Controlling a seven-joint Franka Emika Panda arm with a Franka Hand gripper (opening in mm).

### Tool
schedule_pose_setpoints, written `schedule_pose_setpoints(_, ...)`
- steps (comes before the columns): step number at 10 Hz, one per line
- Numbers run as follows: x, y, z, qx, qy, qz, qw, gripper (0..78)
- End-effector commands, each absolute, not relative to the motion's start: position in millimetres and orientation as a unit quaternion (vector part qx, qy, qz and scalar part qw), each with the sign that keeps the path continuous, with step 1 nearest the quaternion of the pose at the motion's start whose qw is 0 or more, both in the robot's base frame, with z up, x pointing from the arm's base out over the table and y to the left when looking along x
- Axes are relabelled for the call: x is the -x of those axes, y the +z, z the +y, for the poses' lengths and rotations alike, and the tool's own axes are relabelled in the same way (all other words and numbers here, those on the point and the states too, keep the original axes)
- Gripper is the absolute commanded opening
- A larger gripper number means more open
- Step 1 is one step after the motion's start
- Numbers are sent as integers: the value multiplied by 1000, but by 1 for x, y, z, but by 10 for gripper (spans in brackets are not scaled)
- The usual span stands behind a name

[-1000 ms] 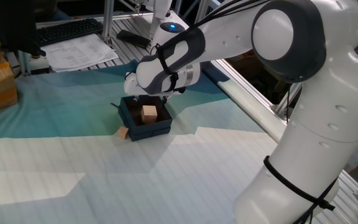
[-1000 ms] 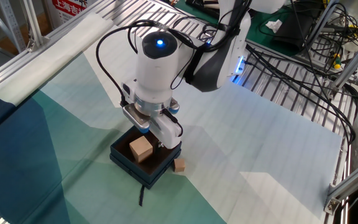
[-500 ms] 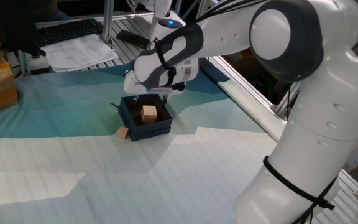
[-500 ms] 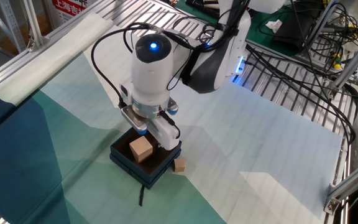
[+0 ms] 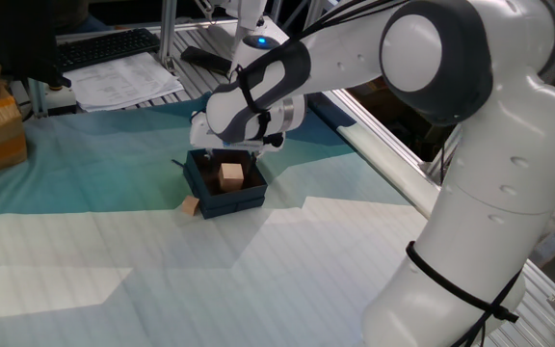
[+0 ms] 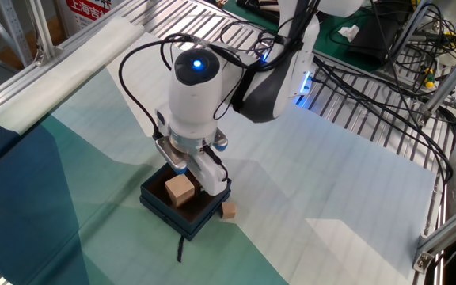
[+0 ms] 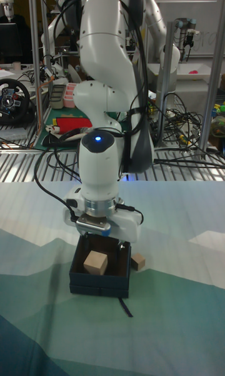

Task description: Take everything out of the gift box

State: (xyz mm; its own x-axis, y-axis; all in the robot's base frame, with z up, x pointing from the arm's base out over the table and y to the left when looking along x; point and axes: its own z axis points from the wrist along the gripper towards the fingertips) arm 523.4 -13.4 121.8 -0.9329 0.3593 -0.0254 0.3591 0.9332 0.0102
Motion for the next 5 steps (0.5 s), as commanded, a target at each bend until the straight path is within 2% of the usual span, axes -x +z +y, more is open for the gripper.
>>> schedule_pose_setpoints(1,-530,110,-17,-174,3,984,24,775)
schedule_pose_setpoints(5,-529,104,-20,-173,4,985,27,775)
